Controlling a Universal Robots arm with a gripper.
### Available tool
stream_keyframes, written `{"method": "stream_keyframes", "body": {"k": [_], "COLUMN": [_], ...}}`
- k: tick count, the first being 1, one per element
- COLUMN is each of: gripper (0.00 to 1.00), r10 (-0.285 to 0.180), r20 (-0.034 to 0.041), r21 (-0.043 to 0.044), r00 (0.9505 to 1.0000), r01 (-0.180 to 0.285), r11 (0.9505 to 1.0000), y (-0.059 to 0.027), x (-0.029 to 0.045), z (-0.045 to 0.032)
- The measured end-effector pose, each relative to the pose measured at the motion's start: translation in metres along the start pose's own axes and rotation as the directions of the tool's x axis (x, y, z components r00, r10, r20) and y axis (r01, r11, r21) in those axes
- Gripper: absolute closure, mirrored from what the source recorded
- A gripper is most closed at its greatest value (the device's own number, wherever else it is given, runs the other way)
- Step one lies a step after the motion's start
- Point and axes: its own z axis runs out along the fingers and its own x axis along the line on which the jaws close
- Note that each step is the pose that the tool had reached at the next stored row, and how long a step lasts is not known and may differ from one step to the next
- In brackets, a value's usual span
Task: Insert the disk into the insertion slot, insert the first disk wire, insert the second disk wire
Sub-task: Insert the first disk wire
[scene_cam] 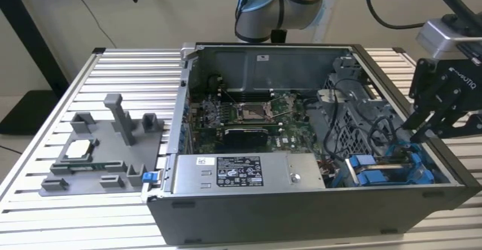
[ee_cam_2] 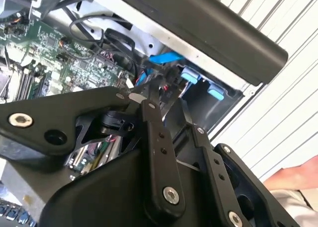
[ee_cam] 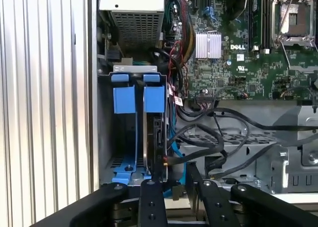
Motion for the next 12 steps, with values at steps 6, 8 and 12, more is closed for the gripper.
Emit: {"method": "stream_keyframes", "body": {"k": [6,8,12], "gripper": [0.0,0.0,0.0], "r10": [0.0,0.001,0.002], "r20": [-0.0002,-0.0001,-0.0003], "r21": [-0.0056,-0.0097,-0.0245], "r00": [1.0,1.0,1.0], "r01": [0.0,-0.001,-0.002], "r11": [1.0,1.0,0.9997], "y": [-0.0171,-0.0199,-0.0201], "x": [-0.0007,-0.0007,-0.0005], "z": [-0.0002,0.0004,0.0029]}}
